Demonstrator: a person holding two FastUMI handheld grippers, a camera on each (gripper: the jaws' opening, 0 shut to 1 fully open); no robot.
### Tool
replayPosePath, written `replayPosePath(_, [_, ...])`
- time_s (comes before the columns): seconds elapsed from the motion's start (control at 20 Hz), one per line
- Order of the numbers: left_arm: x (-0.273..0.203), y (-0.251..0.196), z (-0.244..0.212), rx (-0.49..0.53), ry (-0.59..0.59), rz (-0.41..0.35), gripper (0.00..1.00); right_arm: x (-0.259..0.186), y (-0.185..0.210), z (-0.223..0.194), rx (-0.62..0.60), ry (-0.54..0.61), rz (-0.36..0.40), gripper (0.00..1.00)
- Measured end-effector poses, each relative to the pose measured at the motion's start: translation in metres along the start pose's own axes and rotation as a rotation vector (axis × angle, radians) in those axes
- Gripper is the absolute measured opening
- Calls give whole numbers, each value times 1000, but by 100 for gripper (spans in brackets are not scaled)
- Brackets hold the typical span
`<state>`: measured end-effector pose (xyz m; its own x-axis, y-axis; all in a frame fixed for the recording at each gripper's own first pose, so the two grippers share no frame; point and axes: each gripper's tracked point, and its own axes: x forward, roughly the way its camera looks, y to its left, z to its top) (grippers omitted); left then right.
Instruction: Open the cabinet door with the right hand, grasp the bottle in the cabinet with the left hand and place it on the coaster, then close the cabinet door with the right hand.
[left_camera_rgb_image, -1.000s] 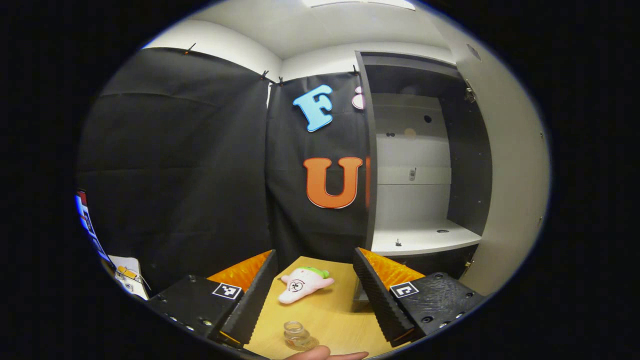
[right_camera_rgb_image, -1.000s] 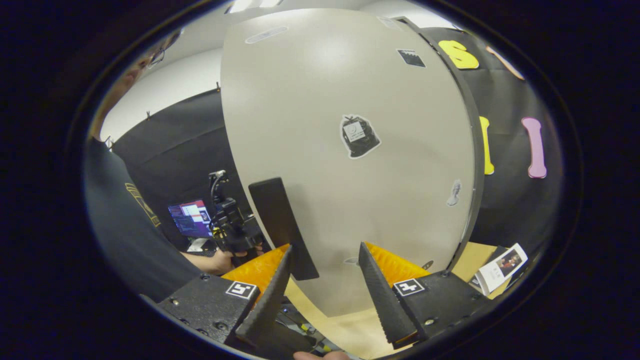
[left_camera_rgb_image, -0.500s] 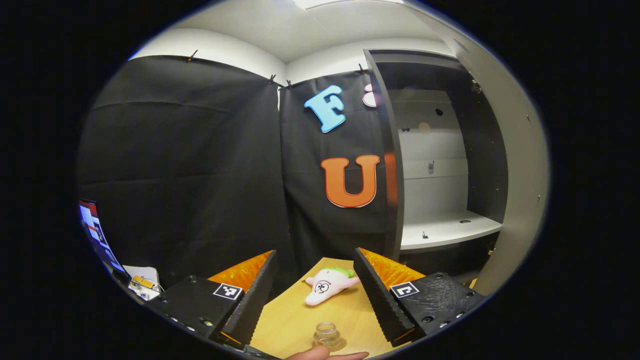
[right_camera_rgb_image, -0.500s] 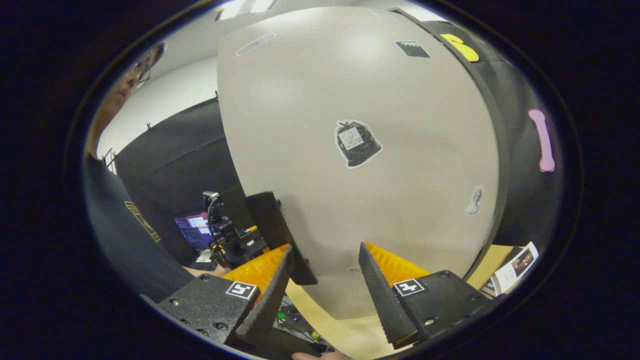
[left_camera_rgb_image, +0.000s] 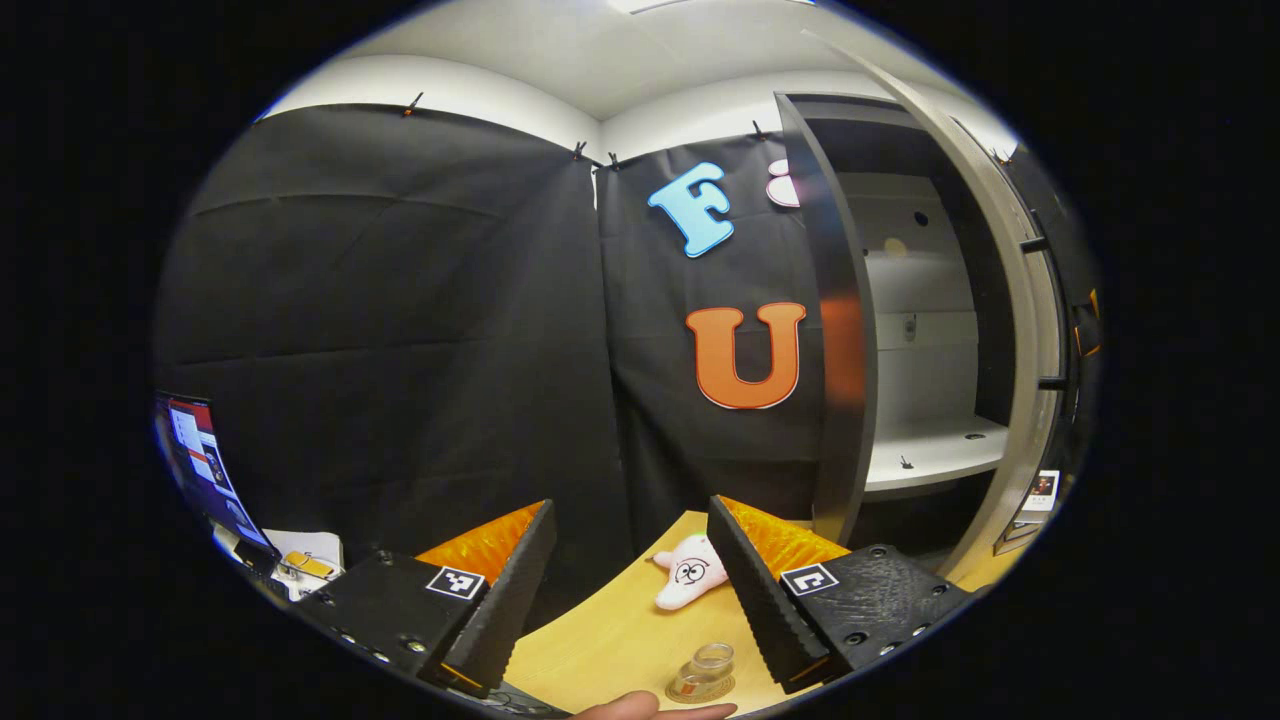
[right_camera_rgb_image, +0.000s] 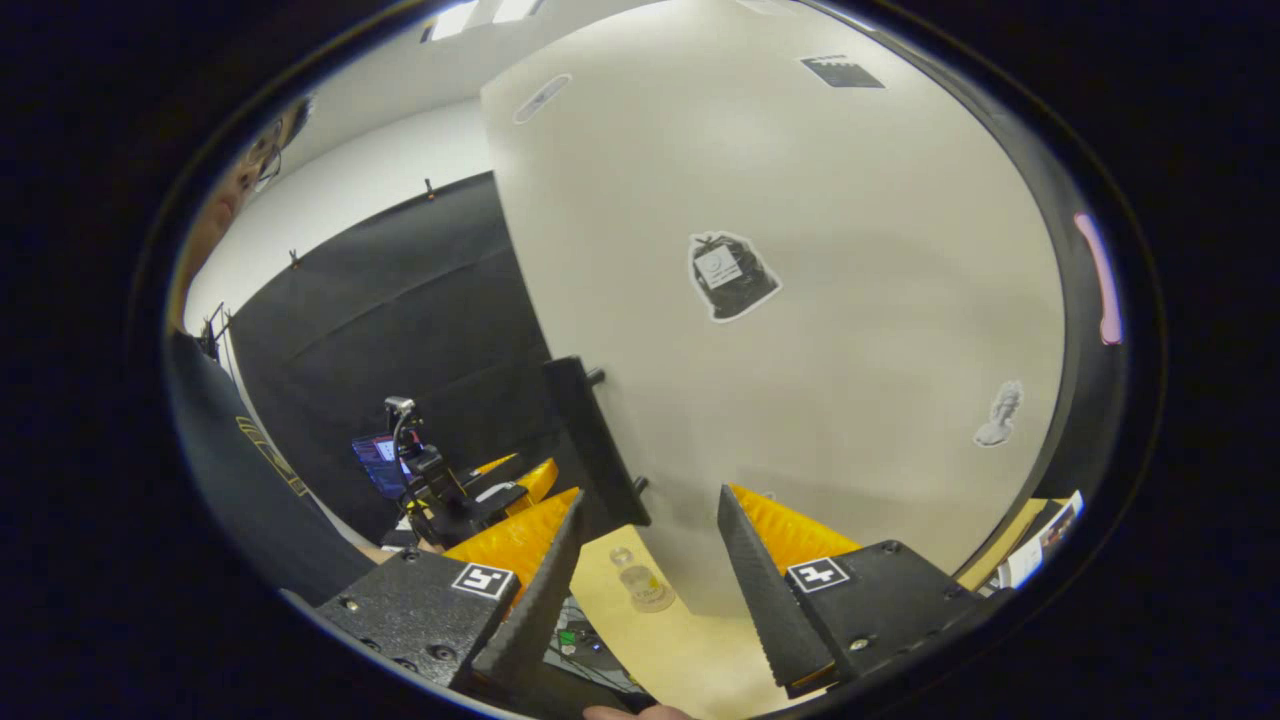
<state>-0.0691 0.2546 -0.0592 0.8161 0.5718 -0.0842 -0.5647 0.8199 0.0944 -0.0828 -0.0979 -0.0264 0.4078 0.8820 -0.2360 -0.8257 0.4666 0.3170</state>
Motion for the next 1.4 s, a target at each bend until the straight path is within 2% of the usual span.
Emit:
replayPosePath(0.1, [4, -6, 3, -16, -1, -16, 92, 2, -6, -1, -21, -3, -61, 85])
replayPosePath(0.2, [10, -18, 11, -29, -16, -47, 92, 4, -26, 3, -59, -40, -206, 86])
replayPosePath(0.25, [13, -28, 13, -33, -21, -69, 92, 3, -47, 8, -99, -67, -335, 85])
replayPosePath(0.35, [18, -52, 22, -48, -34, -132, 92, -12, -96, 21, -220, -129, -665, 86])
replayPosePath(0.4, [18, -65, 28, -54, -42, -169, 93, -25, -109, 27, -277, -160, -799, 86])
replayPosePath(0.45, [18, -80, 33, -59, -54, -207, 93, -35, -111, 30, -316, -191, -866, 88])
replayPosePath(0.5, [17, -93, 39, -64, -69, -245, 93, -38, -107, 31, -330, -220, -890, 88])
replayPosePath(0.55, [15, -105, 47, -67, -90, -275, 84, -42, -102, 32, -334, -246, -898, 88])
replayPosePath(0.6, [13, -115, 53, -64, -111, -299, 93, -46, -97, 32, -335, -271, -897, 90])
replayPosePath(0.65, [12, -124, 60, -60, -136, -316, 94, -51, -90, 33, -342, -309, -901, 100])
replayPosePath(0.8, [3, -159, 73, -51, -212, -427, 94, -80, -73, 53, -355, -492, -958, 99])
replayPosePath(0.85, [-4, -170, 77, -50, -238, -477, 100, -91, -65, 59, -354, -560, -972, 99])
replayPosePath(0.9, [-9, -179, 80, -47, -257, -517, 94, -99, -60, 65, -351, -623, -982, 99])
replayPosePath(1.0, [-19, -190, 90, -47, -279, -575, 94, -113, -55, 68, -327, -696, -997, 99])
replayPosePath(1.1, [-22, -193, 97, -50, -307, -595, 96, -114, -57, 58, -266, -684, -998, 99])
replayPosePath(1.15, [-24, -196, 101, -52, -319, -604, 100, -114, -62, 49, -226, -654, -1010, 98])
replayPosePath(1.3, [-27, -206, 100, -61, -329, -636, 96, -114, -70, 34, -155, -606, -1053, 98])
replayPosePath(1.4, [-27, -210, 95, -56, -314, -653, 96, -116, -67, 35, -170, -617, -1072, 99])
